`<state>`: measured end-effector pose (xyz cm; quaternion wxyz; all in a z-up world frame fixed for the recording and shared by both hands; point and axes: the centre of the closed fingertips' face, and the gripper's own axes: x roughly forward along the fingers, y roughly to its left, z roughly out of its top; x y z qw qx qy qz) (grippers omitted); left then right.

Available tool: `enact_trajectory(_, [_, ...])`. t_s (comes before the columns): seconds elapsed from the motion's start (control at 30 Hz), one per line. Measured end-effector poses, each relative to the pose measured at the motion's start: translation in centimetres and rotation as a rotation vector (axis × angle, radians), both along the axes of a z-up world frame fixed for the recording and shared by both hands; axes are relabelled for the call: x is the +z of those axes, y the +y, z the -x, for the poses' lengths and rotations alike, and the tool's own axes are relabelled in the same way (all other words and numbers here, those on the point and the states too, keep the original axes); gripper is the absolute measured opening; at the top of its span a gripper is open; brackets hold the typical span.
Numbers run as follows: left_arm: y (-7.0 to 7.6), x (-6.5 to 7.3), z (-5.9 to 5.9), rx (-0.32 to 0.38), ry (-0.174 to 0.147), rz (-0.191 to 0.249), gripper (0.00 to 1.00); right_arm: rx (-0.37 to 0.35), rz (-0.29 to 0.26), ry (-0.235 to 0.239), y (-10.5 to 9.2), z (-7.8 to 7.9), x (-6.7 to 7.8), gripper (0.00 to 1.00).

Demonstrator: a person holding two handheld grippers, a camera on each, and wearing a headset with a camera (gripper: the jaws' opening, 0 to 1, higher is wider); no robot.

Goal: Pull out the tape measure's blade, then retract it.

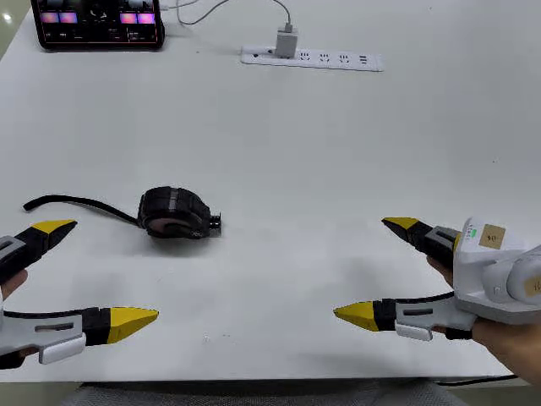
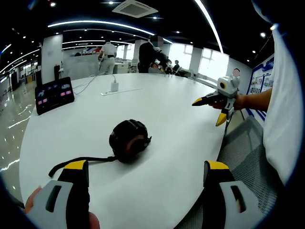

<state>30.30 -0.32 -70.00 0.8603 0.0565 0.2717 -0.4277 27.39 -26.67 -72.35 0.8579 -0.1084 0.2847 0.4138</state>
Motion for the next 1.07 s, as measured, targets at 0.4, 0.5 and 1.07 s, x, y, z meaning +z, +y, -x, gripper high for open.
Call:
enact_trajectory(0.4, [-0.19, 0.14, -0.03, 0.002, 0.003, 0.008, 0.96, 0.001, 0.0, -0.004, 0.01, -0.21, 0.13, 0.88])
enact_trajectory(0.5, [0.04, 0.04, -0.21, 0.007, -0.017, -0.016, 0.96, 0.001, -0.001, -0.003, 0.05, -0.2, 0.13, 0.88])
enact_trajectory(1.07, [-0.21, -0.16, 0.08, -0.004, -0.003, -0.011, 0.96, 0.004, 0.001, -0.002, 0.08, -0.06, 0.08, 0.88])
